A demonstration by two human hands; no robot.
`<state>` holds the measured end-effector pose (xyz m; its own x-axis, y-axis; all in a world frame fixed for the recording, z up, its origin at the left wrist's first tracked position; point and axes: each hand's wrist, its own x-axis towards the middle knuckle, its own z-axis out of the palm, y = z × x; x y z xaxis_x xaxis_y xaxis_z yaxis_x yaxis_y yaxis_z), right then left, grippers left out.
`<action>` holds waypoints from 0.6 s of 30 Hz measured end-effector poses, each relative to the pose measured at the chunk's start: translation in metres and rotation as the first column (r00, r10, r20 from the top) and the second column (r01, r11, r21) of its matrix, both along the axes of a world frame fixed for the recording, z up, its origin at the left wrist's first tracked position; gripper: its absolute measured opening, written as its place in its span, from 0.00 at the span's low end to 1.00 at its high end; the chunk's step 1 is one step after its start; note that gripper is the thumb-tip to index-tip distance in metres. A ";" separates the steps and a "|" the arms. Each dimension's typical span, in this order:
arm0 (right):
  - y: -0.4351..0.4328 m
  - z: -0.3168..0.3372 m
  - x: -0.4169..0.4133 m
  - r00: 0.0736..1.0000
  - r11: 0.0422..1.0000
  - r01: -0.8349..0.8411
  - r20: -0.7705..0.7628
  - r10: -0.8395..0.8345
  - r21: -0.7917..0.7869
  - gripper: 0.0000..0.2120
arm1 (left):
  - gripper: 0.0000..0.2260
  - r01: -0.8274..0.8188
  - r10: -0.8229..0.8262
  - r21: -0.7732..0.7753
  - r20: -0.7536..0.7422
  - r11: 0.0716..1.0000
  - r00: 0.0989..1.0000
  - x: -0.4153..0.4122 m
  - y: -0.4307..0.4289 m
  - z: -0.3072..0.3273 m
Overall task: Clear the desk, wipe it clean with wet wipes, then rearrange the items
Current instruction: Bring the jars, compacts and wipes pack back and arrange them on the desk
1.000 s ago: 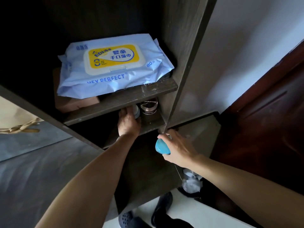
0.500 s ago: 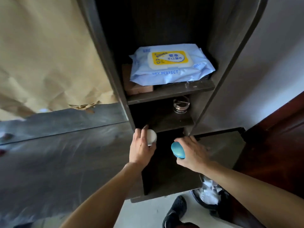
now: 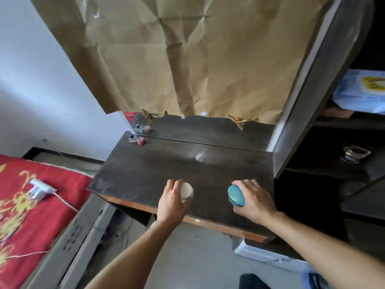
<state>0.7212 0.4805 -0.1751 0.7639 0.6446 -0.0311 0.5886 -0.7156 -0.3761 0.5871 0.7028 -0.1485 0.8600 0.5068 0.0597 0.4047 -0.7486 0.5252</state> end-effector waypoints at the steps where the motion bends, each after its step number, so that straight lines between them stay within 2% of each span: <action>1: 0.014 0.001 -0.001 1.000 1.000 -0.023 0.005 0.023 -0.001 0.30 | 0.19 -0.031 0.031 -0.002 0.005 1.000 0.999 -0.007 0.012 0.001; 8: 0.102 0.000 0.019 0.991 0.991 -0.133 -0.001 0.133 0.001 0.30 | 0.19 -0.143 0.144 0.034 -0.058 0.989 0.988 -0.026 0.080 -0.006; 18: 0.243 -0.028 0.089 0.979 0.985 -0.174 -0.108 0.174 0.014 0.30 | 0.17 -0.115 0.134 0.104 -0.203 0.988 0.970 0.047 0.201 -0.024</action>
